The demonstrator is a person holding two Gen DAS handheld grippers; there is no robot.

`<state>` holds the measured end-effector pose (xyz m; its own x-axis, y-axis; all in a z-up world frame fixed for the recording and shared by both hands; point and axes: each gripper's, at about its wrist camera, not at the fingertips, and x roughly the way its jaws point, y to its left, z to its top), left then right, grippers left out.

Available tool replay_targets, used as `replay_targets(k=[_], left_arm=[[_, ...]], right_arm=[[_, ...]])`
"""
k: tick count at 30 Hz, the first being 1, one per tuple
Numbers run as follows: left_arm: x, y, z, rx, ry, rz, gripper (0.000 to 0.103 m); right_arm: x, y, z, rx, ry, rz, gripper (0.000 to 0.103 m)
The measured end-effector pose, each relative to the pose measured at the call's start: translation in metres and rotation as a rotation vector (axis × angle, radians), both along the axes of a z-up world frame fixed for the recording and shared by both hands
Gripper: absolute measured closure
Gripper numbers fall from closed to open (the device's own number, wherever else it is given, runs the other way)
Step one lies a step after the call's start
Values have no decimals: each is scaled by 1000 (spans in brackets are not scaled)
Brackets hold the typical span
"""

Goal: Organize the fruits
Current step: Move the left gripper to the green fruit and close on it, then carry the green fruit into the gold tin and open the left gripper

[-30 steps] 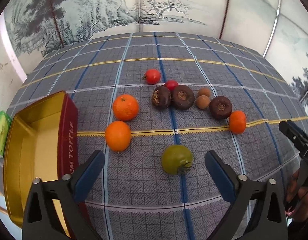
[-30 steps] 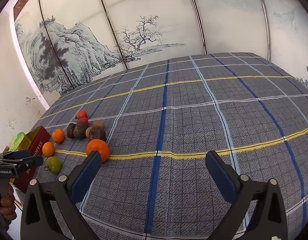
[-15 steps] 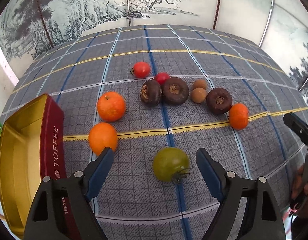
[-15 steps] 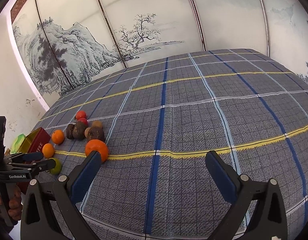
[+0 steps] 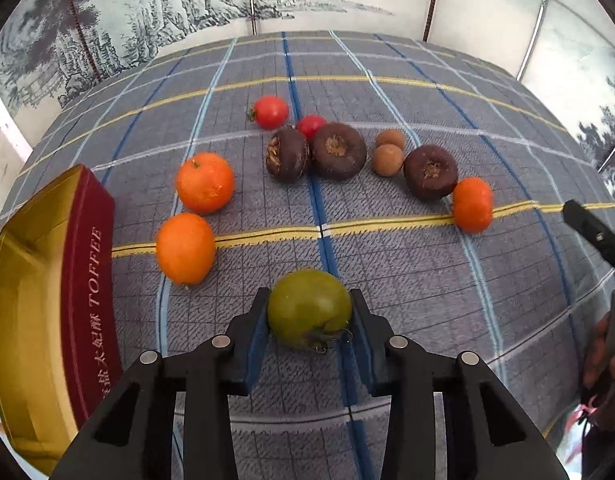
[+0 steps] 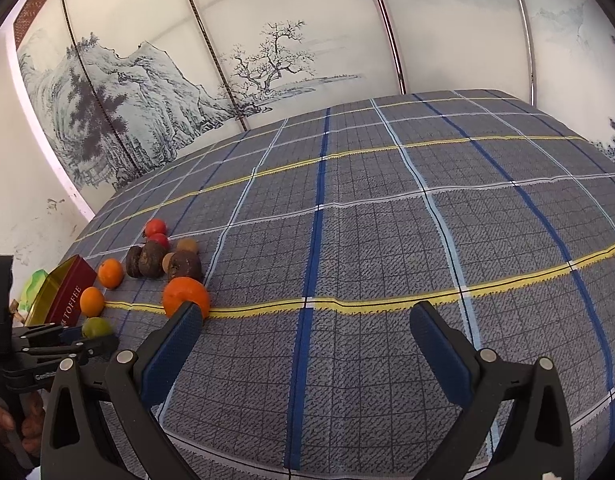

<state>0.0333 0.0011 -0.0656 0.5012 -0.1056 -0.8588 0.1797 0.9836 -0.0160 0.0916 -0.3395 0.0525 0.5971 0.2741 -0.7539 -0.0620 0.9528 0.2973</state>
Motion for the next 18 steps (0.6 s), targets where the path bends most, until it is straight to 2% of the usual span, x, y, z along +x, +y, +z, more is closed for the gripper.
replay_targets(k=[18], left_arm=[[-33, 17, 52, -9, -85, 19, 64]], right_arm=[[-2, 6, 1, -77, -23, 7, 0]])
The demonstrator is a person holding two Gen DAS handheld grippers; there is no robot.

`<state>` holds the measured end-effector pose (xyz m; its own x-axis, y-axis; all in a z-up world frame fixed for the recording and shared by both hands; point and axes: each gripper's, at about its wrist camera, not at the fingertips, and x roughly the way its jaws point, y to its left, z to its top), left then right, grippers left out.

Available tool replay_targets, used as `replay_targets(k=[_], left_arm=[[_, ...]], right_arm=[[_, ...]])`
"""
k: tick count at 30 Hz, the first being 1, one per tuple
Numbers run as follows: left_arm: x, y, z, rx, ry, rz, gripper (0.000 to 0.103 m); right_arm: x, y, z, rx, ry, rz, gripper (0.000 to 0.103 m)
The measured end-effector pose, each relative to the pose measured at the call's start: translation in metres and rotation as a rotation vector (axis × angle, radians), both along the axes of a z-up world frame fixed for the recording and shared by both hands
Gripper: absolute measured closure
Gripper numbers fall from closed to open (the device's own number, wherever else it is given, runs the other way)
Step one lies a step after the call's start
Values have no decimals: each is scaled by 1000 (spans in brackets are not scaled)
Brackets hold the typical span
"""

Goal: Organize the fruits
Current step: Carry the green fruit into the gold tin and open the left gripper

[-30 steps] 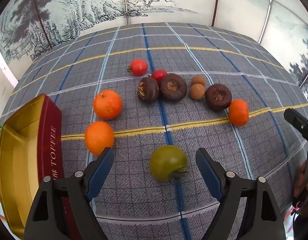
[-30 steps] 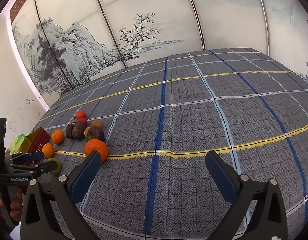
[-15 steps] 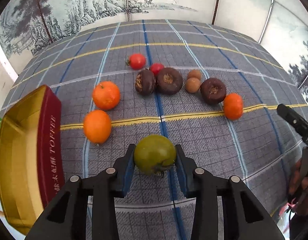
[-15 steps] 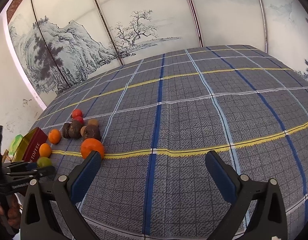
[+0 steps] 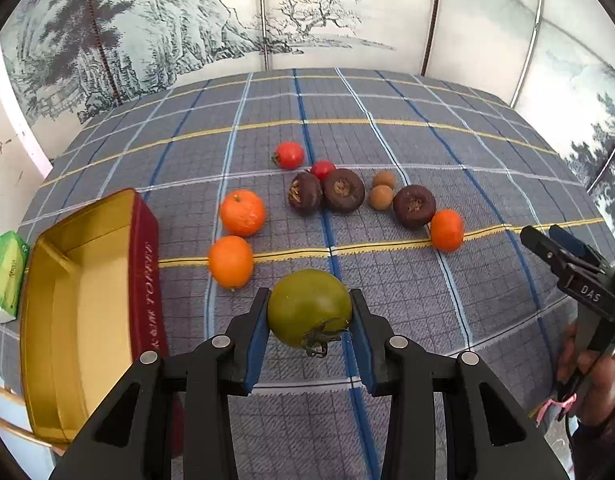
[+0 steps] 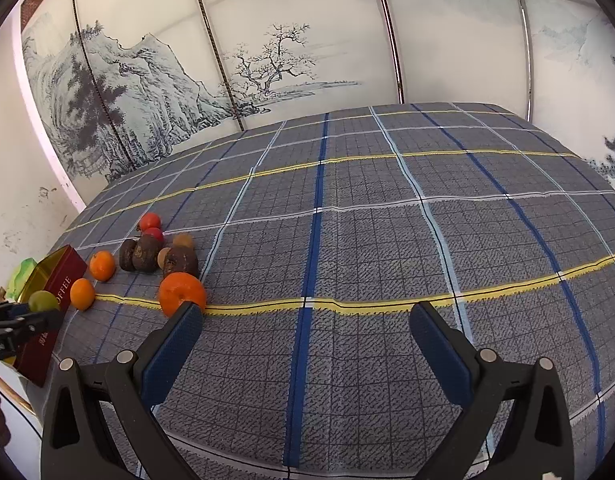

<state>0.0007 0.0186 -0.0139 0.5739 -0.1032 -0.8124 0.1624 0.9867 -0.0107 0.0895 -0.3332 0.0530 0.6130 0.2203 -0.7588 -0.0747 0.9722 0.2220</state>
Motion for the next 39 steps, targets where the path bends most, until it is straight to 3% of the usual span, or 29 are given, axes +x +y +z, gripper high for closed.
replay_targets(k=[13, 22, 32, 39], left_arm=[[-11, 38, 21, -15, -33, 67, 64], [20, 116, 38, 60, -58, 208, 64], [73, 183, 5, 159, 30, 304, 64], [99, 209, -25, 174, 107, 345, 64]], right_arm=[[2, 3, -4, -54, 19, -7, 0], [4, 9, -7, -115, 33, -4, 0], [6, 13, -10, -153, 43, -3, 0], [8, 16, -12, -177, 50, 0, 0]])
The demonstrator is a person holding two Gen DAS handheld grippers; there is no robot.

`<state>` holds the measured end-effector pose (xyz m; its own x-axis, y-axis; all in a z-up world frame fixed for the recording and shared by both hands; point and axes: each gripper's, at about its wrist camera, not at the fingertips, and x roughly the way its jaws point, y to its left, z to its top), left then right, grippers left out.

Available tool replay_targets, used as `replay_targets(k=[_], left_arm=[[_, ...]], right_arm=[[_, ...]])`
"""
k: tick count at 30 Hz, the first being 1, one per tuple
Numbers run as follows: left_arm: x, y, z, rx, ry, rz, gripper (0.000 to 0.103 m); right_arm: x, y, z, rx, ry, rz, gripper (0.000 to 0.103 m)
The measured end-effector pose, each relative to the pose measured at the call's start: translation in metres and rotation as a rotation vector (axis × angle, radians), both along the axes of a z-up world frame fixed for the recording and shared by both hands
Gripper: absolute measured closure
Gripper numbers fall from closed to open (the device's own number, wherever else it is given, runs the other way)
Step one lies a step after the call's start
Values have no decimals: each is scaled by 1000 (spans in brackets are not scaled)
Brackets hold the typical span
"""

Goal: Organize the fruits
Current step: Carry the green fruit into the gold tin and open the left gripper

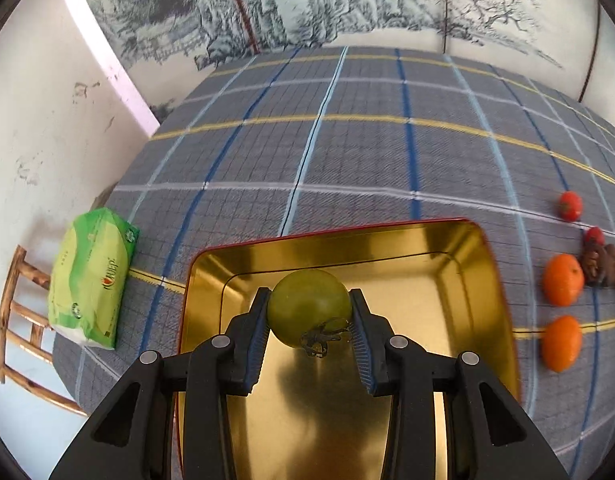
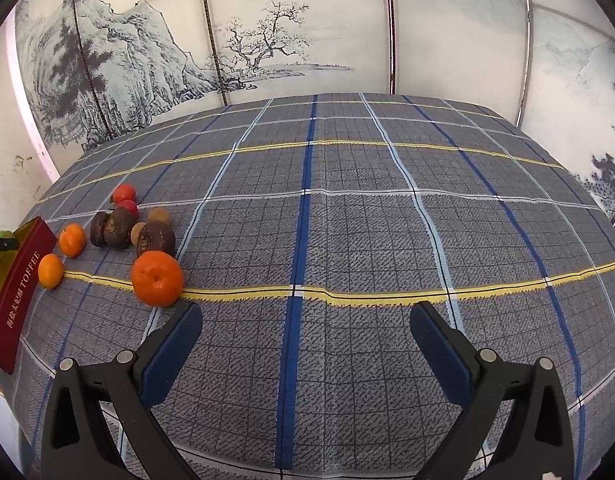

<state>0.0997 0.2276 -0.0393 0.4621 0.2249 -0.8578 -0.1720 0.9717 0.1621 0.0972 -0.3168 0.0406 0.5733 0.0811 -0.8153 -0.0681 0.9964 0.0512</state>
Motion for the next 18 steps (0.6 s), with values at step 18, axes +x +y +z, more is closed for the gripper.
replay_targets(k=[18], left_arm=[[5, 8, -13, 67, 1, 35, 57]], right_arm=[[3, 25, -1, 67, 21, 143, 0]])
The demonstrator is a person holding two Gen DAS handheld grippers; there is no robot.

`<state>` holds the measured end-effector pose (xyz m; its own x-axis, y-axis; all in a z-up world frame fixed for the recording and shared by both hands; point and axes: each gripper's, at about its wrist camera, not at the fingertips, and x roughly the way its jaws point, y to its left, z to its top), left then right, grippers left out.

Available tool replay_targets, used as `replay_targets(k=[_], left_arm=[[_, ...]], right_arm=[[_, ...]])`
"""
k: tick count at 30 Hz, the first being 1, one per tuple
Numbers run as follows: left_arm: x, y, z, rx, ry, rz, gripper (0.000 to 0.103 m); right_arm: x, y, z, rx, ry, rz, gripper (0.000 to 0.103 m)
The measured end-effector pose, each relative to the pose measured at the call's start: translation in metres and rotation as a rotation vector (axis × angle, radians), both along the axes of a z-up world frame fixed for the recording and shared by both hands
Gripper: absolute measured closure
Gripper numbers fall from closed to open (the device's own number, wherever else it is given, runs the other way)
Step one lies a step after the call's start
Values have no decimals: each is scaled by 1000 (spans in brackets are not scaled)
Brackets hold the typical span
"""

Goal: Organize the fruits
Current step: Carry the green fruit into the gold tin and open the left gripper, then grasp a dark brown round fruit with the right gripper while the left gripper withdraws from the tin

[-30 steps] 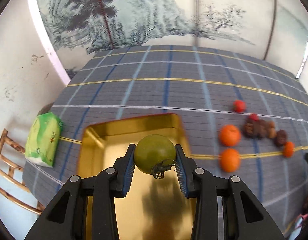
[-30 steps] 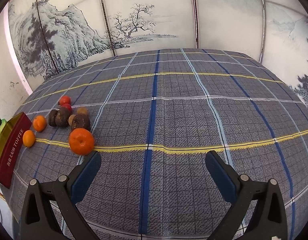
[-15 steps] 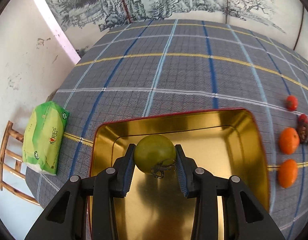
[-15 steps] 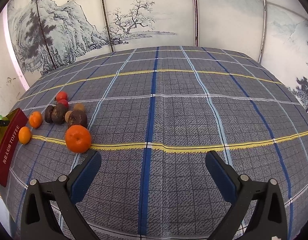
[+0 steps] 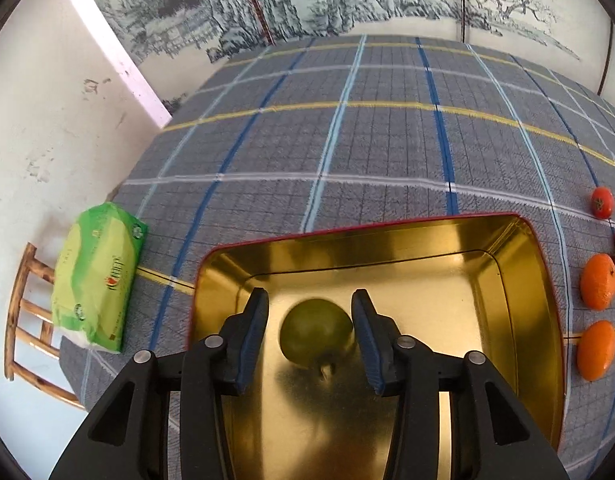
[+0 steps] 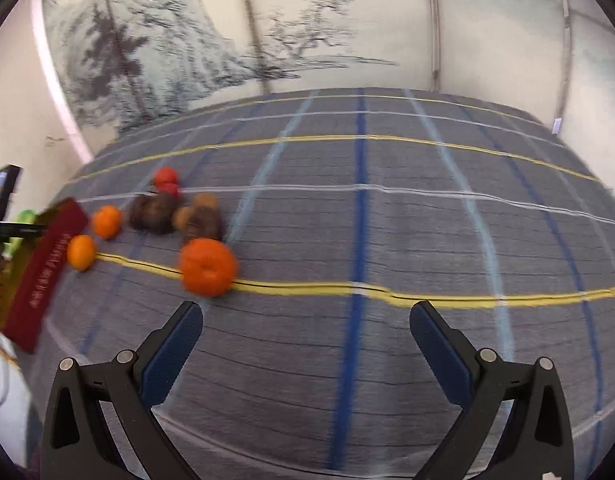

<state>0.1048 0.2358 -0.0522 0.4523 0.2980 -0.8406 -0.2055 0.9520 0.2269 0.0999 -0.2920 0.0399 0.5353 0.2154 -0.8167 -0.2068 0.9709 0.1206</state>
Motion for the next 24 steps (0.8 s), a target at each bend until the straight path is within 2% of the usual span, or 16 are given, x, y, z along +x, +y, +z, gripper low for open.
replay_targets(k=[2, 5, 10, 12, 14, 16, 20, 21, 22, 23, 24], left_arm=[[-6, -2, 8, 6, -27, 0, 46], [-20, -3, 21, -2, -72, 15, 42], [-48, -11, 45, -50, -125, 13, 36], [-61, -15, 52, -74, -137, 0, 35], [-73, -20, 58, -81, -145, -11, 34], [-82, -25, 63, -89, -156, -24, 33], [-101, -34, 69, -96, -167, -42, 30], [-105, -36, 70, -102, -168, -48, 30], [-108, -36, 70, -104, -166, -51, 30], [-111, -37, 70, -102, -165, -50, 30], [-115, -37, 71, -102, -168, -46, 30]], right_arm=[[2, 14, 9, 10, -26, 49, 0], [16, 38, 21, -6, -41, 183, 0], [48, 82, 7, -153, 13, 395, 1], [53, 93, -2, -194, 41, 433, 3], [61, 98, -9, -215, 68, 448, 10], [71, 101, -15, -214, 104, 457, 17], [84, 105, -27, -229, 167, 466, 22], [86, 105, -29, -228, 182, 470, 37], [86, 105, -31, -222, 204, 472, 60], [85, 104, -29, -193, 212, 472, 66], [83, 104, -28, -211, 208, 462, 66]])
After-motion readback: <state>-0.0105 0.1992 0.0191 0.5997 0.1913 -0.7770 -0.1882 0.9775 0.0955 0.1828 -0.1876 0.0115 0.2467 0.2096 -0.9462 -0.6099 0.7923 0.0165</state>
